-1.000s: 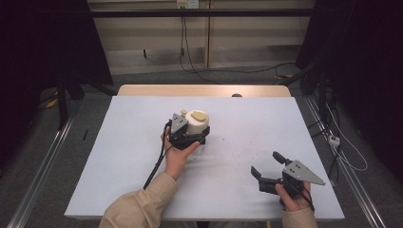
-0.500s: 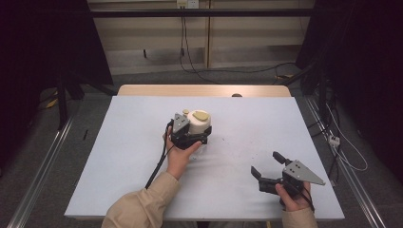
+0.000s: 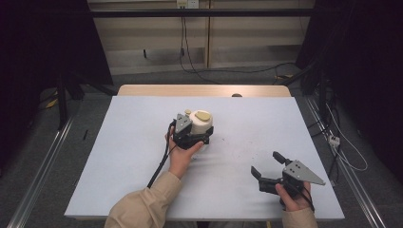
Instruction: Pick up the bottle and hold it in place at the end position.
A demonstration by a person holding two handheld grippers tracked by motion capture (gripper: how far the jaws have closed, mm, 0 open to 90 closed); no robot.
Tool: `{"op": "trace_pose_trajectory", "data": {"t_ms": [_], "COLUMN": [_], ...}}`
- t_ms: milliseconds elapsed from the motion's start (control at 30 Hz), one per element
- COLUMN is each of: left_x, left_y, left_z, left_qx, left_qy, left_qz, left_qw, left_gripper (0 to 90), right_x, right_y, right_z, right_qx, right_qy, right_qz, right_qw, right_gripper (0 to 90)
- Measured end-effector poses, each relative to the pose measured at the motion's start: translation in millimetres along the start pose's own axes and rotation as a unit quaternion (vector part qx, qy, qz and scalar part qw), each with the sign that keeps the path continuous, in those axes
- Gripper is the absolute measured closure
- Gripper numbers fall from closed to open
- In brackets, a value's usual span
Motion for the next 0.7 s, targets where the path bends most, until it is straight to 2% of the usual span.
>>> {"op": "trace_pose_trajectory", "data": {"t_ms": [167, 333, 700], "left_x": [1.4, 6.5, 11.4], "left_y": [-3.2, -5.6, -10.9], "left_z": [-0.2, -2.4, 1.1], "left_qx": [-0.004, -0.003, -0.008], "left_qy": [-0.003, -0.011, -0.014], "left_qz": [-0.004, 0.002, 0.002], "left_qw": [1.0, 0.9999, 0.9999], "left_gripper": [6.4, 6.3, 6.3], "right_x": [-0.1, 0.2, -0.4], "right_y": [0.0, 0.2, 0.2], "right_z": [-0.1, -0.1, -0.4], "right_qx": [0.0, 0.001, 0.001], "right_qy": [0.001, 0.001, 0.001], "right_qz": [0.0, 0.0, -0.001], "right_qw": [1.0, 1.0, 1.0], "right_gripper": [4.0, 4.0, 4.0]}}
Point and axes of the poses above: each handheld gripper's, and its own axes: y roughly backward along the jaws, z roughly out of its underside, x roughly to its right, the point moved 5 cm from there along -y, roughly forward along the jaws
